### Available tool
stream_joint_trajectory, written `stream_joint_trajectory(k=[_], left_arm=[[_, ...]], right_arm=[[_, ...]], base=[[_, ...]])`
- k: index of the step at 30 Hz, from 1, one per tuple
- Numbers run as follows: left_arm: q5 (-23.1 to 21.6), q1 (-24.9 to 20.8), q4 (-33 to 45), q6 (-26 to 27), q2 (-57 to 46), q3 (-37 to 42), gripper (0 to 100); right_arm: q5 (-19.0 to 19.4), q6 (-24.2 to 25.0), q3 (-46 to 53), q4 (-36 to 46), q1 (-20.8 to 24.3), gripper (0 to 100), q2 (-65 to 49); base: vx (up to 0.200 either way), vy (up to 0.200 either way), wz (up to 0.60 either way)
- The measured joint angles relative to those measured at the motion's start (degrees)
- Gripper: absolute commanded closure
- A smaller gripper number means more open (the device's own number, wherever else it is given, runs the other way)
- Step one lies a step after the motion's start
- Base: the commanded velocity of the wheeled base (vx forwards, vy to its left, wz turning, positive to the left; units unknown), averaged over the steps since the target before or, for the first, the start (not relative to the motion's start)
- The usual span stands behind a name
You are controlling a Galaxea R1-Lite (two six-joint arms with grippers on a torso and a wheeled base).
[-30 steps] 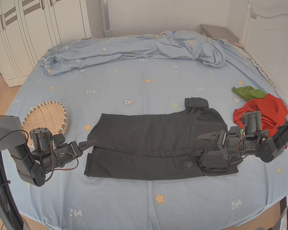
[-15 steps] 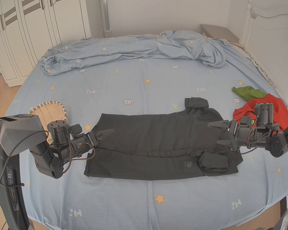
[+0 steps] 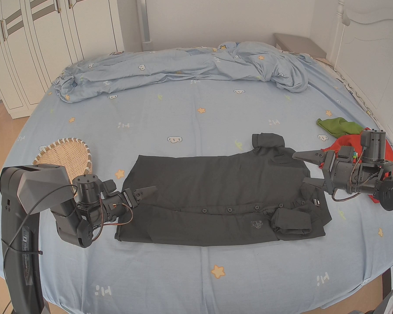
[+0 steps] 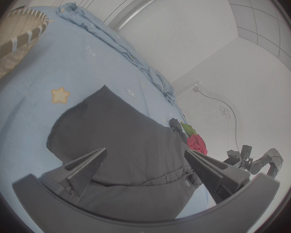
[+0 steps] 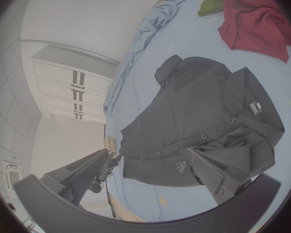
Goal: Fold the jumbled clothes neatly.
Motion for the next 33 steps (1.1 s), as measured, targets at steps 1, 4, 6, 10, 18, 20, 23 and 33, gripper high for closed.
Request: stream_joint_trajectory(k=[1, 4, 6, 10, 18, 20, 23, 33], left_arm=[[0.00, 0.06, -0.22, -0.04, -0.07, 0.30, 0], [-0.11, 0.04, -1.37, -0.33, -1.07, 1.43, 0], [-0.22, -0.24, -2.41, -0.90, -2.61, 2.56, 0], [-0.40, -1.12, -3.32, -1.94, -5.78, 4.33, 0], [-0.38, -1.54, -3.54, -2.46, -9.91, 4.24, 0], [-0.38, -1.27, -3.36, -2.49, -10.17, 2.95, 0], [-0.35, -0.49, -2.60, -2.49, -10.06, -0.15, 0], [-0.33, 1.55, 7.78, -2.39, -7.08, -12.96, 0]], right_arm=[[-0.02, 0.00, 0.00, 0.09, 0.01, 0, -0.49], [-0.05, -0.18, -0.09, 0.15, 0.00, 0, -1.79], [-0.13, -0.57, -0.09, 0.15, 0.00, 0, -2.67], [-0.29, -4.21, 0.69, 0.11, 0.00, 0, -4.33], [-0.38, -10.40, 4.46, -0.27, -0.40, 0, -5.29], [-0.13, -10.51, 4.46, -0.79, -0.82, 0, -4.74], [0.17, -10.59, 4.11, -1.12, -1.34, 0, -3.58], [0.63, -10.07, -6.17, -1.15, -4.40, 0, 5.99]], base=[[0.000, 0.000, 0.00], [0.000, 0.000, 0.00], [0.000, 0.000, 0.00], [0.000, 0.000, 0.00], [0.000, 0.000, 0.00], [0.000, 0.000, 0.00], [0.000, 0.000, 0.00], [0.000, 0.000, 0.00]])
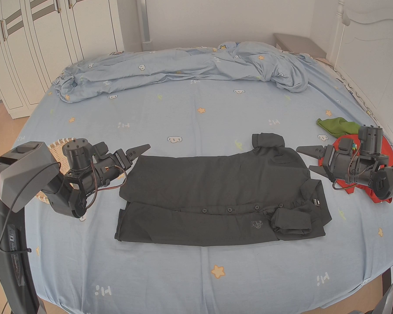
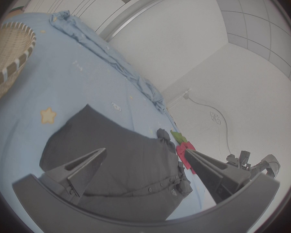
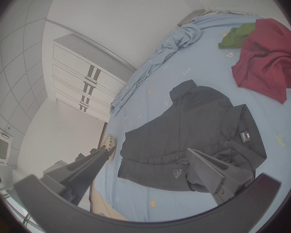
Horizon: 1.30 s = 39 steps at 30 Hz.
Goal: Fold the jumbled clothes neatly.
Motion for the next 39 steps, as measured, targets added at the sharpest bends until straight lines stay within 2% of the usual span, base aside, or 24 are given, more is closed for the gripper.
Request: stream_joint_trajectory(k=[5, 11, 15, 26, 31, 39], left_arm=[[0.01, 0.89, 8.57, 0.41, 1.83, -7.42, 0], [0.01, 1.83, 14.91, 1.71, 4.34, -14.97, 0], [0.00, 2.34, 18.51, 3.24, 5.88, -18.91, 0], [0.01, 3.30, 27.32, 8.30, 10.59, -28.00, 0], [0.06, 3.36, 28.66, 9.14, 12.71, -30.44, 0], [0.20, 2.21, 27.86, 9.34, 14.73, -31.07, 0]], right_arm=[[0.22, 0.20, -9.11, 2.85, -1.82, 0, 6.38], [0.62, 0.06, -23.16, 18.81, -3.27, 0, 11.93], [0.96, -0.20, -32.85, 25.98, -3.90, 0, 15.21], [6.97, -1.34, -60.34, 40.80, -6.36, 0, 28.53], [10.57, -1.37, -65.33, 43.26, -7.90, 0, 34.23], [10.97, -0.49, -66.71, 43.24, -8.12, 0, 36.13]], base=[[0.000, 0.000, 0.00], [0.000, 0.000, 0.00], [0.000, 0.000, 0.00], [0.000, 0.000, 0.00], [0.000, 0.000, 0.00], [0.000, 0.000, 0.00]])
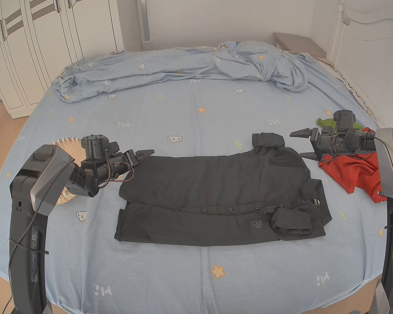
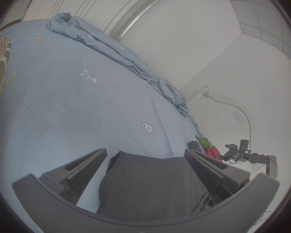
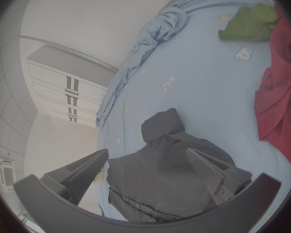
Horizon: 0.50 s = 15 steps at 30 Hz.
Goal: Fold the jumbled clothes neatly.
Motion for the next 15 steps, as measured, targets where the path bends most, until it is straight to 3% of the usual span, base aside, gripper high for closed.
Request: stream_joint_trajectory(k=[15], left_arm=[[-0.07, -0.33, -7.30, -0.29, 1.65, 0.72, 0]], right_arm=[[-0.05, 0.85, -0.11, -11.00, 0.96, 0, 3.90]], base=[[0.000, 0.000, 0.00]])
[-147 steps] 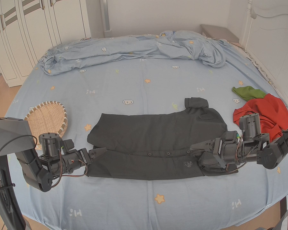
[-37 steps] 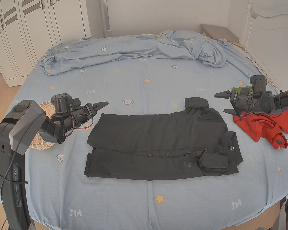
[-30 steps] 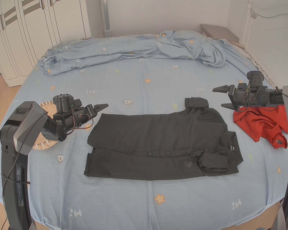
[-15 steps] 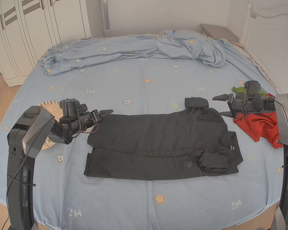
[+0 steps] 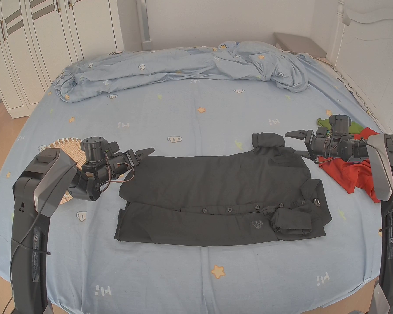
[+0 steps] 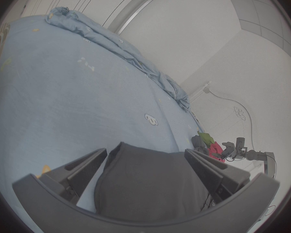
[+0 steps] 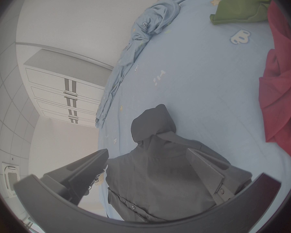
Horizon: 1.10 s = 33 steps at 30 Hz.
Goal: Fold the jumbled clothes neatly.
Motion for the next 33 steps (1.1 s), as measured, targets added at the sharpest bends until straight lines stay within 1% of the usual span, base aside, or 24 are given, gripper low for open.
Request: stream_joint_trajectory(k=[4, 8, 11, 22, 30, 31, 33], left_arm=[[-0.04, -0.05, -0.72, -0.09, 0.09, 0.67, 0], [-0.09, -0.05, -0.93, -0.09, 0.06, 1.55, 0], [-0.12, -0.11, -1.21, -0.09, -0.05, 2.35, 0], [-0.01, -1.24, -1.95, -0.01, -0.63, 3.89, 0], [-0.23, -1.29, -3.17, 0.05, -1.34, 5.46, 0], [-0.28, -1.29, -3.17, 0.05, -1.40, 5.60, 0], [-0.28, -1.27, -3.34, 0.07, -1.48, 5.74, 0]], right_arm=[[-0.11, 0.84, 0.00, -5.96, 0.16, 0, 1.18], [-0.26, 3.94, 0.00, -13.25, 0.80, 0, 2.61], [-0.69, 5.83, 0.00, -16.94, 1.18, 0, 3.94], [-0.88, 6.13, 0.02, -22.91, 1.57, 0, 7.66], [-1.15, 6.36, 0.00, -24.48, 2.91, 0, 9.42], [-1.18, 6.34, 0.00, -24.53, 3.13, 100, 9.72], [-1.21, 6.27, 0.00, -24.58, 3.30, 100, 10.03]], base=[[0.000, 0.000, 0.00], [0.000, 0.000, 0.00], [0.000, 0.000, 0.00], [0.000, 0.000, 0.00], [0.000, 0.000, 0.00], [0.000, 0.000, 0.00], [0.000, 0.000, 0.00]])
